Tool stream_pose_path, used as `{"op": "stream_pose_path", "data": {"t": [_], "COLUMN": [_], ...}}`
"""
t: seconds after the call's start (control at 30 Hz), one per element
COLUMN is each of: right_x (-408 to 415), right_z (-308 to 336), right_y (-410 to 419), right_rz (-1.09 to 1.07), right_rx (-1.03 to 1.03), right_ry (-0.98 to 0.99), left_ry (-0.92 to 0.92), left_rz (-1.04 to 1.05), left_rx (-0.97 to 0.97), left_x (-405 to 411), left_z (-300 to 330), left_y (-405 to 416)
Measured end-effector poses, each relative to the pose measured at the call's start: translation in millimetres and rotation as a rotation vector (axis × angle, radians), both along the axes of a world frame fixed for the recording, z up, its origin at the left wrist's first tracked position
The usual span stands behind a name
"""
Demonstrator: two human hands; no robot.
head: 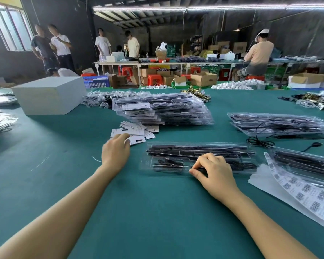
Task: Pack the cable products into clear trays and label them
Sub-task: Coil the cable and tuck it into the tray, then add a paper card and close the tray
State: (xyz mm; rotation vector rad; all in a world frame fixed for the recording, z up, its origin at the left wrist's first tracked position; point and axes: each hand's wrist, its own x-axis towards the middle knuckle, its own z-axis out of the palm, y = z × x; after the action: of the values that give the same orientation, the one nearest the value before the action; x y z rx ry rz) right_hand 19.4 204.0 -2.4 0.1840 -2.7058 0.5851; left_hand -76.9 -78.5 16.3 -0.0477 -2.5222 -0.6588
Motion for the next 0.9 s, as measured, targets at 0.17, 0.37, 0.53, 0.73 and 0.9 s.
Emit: {"op": "stream_pose_path", "data": {"t": [0.17,0.37,0.53,0.73,0.9], "right_x": [-1.5,-1.8,-1.1,-1.0,3.8], "right_z": [-0.1,-0.5,0.2,2.4,5.5], "right_y": [1.2,1.9,2.6,3.3,3.2], "right_rz": [0.007,0.012,0.014,0.014,0.031], "right_rx": [0.012,0.004,-0.007,-0.016,-0.095], "right_ry": [0.01,0.015,0.015,-0.017,-0.016], "left_ry": [-0.247,-0.35,-0.236,-0.152,-0.242], "left_rz": [0.057,0.106,0.121,-0.01,-0.42], "left_rx": [-0.289,-0.227,-0.416,0.305,0.652], "left_x": [-28.1,-37.1,-27.8,1.9,65.2], "left_z": [-2.3,-4.6,-9.2,20.7,31.9], "left_y": [-9.6,5.7,13.2,41.1,81.9]}}
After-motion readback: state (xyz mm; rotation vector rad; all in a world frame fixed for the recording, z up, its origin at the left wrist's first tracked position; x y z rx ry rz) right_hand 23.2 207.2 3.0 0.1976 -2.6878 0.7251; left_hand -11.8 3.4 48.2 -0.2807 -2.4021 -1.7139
